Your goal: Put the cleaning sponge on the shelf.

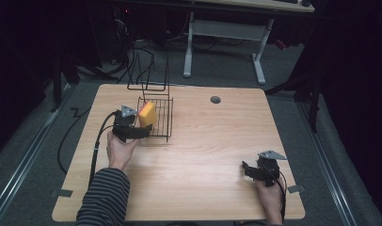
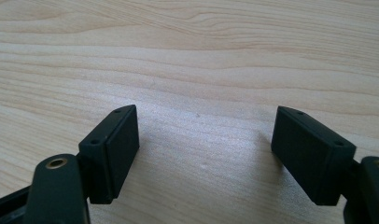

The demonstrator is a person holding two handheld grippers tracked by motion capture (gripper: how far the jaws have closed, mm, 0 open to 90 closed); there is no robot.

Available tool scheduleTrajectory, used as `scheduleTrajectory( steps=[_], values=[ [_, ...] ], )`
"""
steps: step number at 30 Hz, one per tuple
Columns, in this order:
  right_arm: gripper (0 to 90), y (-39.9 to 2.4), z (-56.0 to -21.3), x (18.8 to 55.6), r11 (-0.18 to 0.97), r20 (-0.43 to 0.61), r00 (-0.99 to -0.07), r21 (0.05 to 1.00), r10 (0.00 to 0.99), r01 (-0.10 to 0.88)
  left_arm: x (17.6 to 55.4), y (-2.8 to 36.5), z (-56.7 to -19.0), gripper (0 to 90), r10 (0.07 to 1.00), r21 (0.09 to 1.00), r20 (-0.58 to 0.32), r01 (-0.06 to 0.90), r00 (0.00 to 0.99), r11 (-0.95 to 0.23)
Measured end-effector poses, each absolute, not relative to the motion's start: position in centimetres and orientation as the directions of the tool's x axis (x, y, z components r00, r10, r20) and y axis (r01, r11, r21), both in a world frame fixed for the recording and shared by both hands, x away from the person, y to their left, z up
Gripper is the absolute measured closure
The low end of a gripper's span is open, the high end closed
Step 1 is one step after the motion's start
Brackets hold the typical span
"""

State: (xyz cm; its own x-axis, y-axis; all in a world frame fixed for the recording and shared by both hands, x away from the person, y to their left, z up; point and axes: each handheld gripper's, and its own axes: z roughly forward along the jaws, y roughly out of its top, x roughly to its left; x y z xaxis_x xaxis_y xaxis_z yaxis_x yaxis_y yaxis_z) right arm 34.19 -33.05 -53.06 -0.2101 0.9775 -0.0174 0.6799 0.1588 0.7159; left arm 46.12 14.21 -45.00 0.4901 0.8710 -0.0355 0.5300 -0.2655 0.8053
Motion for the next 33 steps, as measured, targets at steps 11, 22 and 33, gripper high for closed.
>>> scheduleTrajectory(
  steps=[11,22,33],
  values=[
    [23.5,-33.0,-53.1,34.2,0.159,-0.017,-0.21,0.716,0.978,0.68,44.7,15.0,-44.7,15.4,0.865,0.813,-0.066,0.529,0.498,-0.243],
    [23.5,-33.0,-53.1,34.2,0.159,-0.017,-0.21,0.716,0.978,0.68,43.4,15.9,-44.4,15.7,0.864,0.819,-0.067,0.522,0.499,-0.239],
    [23.5,-33.0,-53.1,34.2,0.159,-0.017,-0.21,0.716,0.978,0.68,41.9,16.9,-44.2,16.2,0.863,0.828,-0.075,0.513,0.499,-0.225]
  ],
)
